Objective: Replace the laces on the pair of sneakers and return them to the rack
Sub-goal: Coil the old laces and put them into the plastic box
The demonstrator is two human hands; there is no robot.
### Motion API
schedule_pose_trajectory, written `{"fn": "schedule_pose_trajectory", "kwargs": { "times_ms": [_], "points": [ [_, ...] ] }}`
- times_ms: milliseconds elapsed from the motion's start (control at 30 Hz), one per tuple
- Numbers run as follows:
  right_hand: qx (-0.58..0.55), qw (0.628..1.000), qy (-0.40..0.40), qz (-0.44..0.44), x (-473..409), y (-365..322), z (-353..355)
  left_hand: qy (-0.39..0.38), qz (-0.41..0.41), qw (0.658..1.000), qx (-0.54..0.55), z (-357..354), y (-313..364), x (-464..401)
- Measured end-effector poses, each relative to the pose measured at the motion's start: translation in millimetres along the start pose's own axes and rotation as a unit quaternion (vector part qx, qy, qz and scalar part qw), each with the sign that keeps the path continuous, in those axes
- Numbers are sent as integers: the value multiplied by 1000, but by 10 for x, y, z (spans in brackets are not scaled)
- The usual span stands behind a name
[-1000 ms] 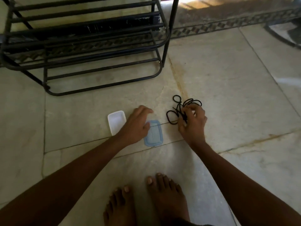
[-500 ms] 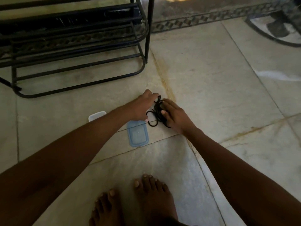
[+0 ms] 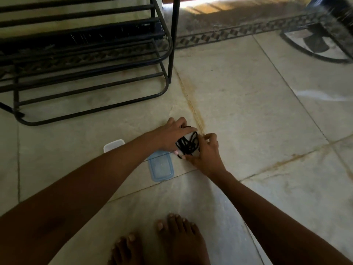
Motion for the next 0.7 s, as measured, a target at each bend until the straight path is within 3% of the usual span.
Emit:
{"fn": "schedule_pose_trajectory", "kwargs": {
  "times_ms": [267,433,700],
  "points": [
    [22,997,57,54,-148,-114,-8,87,-9,988,128,-21,-21,48],
    [-1,997,28,66,-275,-281,118,103,65,975,188,60,-51,97],
    [-60,991,-10,123,-352,-777,269,177,105,936,286,368,-272,746]
  ]
}}
Point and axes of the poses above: each hand's wrist, its own x-axis away from the middle knuckle, its own z-axis out of the back of the hand, y = z × x, the point moved 4 cm from there along -x, towards the middle knuckle, and after that the axes turned 14 degrees about -y, right-handed, at the moved point
